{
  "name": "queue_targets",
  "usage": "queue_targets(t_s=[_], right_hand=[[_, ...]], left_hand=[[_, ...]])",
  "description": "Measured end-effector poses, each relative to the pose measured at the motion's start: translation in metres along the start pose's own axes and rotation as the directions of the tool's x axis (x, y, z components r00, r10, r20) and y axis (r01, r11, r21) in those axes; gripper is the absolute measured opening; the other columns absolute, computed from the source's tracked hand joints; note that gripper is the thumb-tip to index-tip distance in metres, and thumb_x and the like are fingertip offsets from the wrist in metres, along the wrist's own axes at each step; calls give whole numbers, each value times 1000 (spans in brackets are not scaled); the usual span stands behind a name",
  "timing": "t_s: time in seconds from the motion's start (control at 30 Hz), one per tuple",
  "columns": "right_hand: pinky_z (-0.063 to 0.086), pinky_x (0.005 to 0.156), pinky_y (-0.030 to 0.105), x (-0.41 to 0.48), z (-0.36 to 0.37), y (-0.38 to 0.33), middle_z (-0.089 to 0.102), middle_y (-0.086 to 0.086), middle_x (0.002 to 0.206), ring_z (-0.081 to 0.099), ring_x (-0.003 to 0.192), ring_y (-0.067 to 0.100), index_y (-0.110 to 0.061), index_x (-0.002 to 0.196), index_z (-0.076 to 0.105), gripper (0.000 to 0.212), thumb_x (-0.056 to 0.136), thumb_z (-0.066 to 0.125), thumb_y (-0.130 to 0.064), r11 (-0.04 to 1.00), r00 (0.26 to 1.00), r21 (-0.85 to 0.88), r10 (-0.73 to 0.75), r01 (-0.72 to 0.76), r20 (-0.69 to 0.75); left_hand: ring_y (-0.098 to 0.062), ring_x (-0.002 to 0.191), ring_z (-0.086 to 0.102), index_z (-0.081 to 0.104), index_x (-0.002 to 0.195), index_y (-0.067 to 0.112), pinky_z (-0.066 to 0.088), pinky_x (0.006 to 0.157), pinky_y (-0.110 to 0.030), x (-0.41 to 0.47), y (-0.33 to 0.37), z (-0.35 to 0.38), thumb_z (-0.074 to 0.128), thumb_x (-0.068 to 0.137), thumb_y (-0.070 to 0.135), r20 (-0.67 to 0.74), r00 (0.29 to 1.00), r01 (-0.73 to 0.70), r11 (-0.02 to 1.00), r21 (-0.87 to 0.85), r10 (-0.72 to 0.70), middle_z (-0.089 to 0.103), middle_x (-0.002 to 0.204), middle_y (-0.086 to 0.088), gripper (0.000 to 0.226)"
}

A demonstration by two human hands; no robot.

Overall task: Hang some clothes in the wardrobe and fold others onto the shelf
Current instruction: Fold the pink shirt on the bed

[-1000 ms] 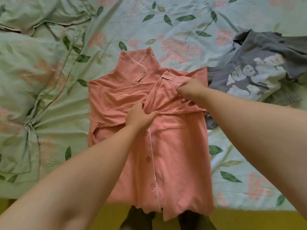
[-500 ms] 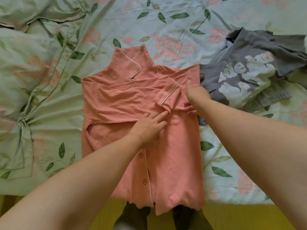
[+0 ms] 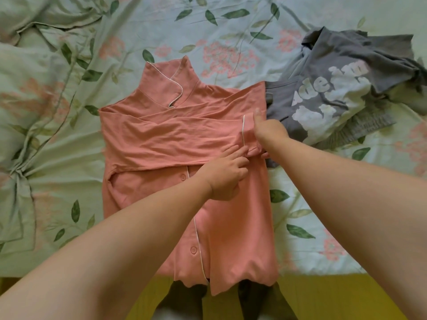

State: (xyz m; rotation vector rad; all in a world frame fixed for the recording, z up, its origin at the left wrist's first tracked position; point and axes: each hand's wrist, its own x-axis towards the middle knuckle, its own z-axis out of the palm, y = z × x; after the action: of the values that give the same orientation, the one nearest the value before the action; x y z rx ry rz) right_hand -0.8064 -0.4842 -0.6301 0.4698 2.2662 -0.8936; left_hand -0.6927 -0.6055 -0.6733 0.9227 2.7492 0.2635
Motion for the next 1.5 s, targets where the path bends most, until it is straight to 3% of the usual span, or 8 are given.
queue_targets(t_s=[0.33, 0.53, 0.73, 0.83, 0.97, 1.13, 1.33, 1.5], right_hand=[[42, 69, 32, -4, -15, 5, 64, 6, 93, 56, 83, 27, -16, 87, 55, 8, 84, 57, -23, 941, 939, -131, -327, 312, -109], [47, 74, 39, -6, -14, 7, 61, 12, 108, 58, 93, 34, -14, 104, 49, 18, 87, 51, -19, 933, 943, -210, -316, 291, -100], [43, 75, 40, 5, -9, 8, 55, 19, 126, 57, 111, 39, -8, 129, 34, 43, 91, 52, -14, 929, 981, -346, -171, 131, -87], [44, 86, 45, 7, -4, 1, 44, 18, 134, 50, 118, 39, -11, 138, 31, 59, 88, 59, -25, 823, 936, -529, -325, 208, -138], [38, 96, 45, 10, 6, -18, 40, 17, 136, 41, 123, 35, -14, 136, 41, 57, 83, 58, -27, 538, 806, -774, -589, 334, -62], [37, 96, 43, 14, 18, -40, 49, 13, 132, 39, 126, 33, -14, 129, 54, 43, 87, 51, -19, 350, 841, -885, -534, 307, 81], [41, 70, 37, 23, 26, -57, 44, 13, 131, 57, 112, 37, -10, 135, 49, 43, 92, 48, -11, 454, 930, -859, -362, 235, 63], [42, 70, 34, 30, 24, -68, 60, 10, 120, 63, 103, 32, -14, 116, 65, 31, 90, 47, -11, 440, 903, -867, -429, 235, 27]], left_hand=[[-33, 91, 59, 61, 89, 10, 46, 81, -42, -6, -14, -5, 61, 80, 18, -245, 962, 125, 992, 10, -118, 61, 101, -12, 12], [-38, 79, 57, 59, 88, 9, 43, 69, -43, -29, -52, -9, 66, 75, 11, -283, 749, 608, 791, -65, -599, 58, 92, -16, 15], [-40, 103, 55, 56, 113, 8, 40, 83, -48, -55, -81, -19, 54, 86, 9, -164, 490, 853, 510, -114, -856, 54, 119, -18, 27], [-39, 113, 52, 50, 125, 8, 40, 88, -48, -70, -110, -29, 47, 89, 5, -117, 403, 909, 412, -68, -908, 45, 133, -17, 37], [-40, 121, 49, 46, 133, 8, 42, 98, -51, -96, -163, -45, 49, 88, 5, -78, 361, 932, 359, 39, -929, 40, 141, -13, 45], [-40, 127, 47, 42, 136, 8, 44, 94, -54, -120, -206, -52, 37, 95, 5, 129, 309, 935, 326, 143, -942, 37, 146, -12, 42], [-42, 126, 47, 44, 134, 13, 45, 97, -55, -128, -233, -53, 32, 93, 7, 154, 431, 886, 449, 116, -889, 40, 146, -13, 43], [-44, 116, 54, 46, 124, 6, 47, 93, -52, -125, -249, -59, 36, 92, 8, 183, 375, 893, 407, 190, -909, 45, 131, -21, 33]])
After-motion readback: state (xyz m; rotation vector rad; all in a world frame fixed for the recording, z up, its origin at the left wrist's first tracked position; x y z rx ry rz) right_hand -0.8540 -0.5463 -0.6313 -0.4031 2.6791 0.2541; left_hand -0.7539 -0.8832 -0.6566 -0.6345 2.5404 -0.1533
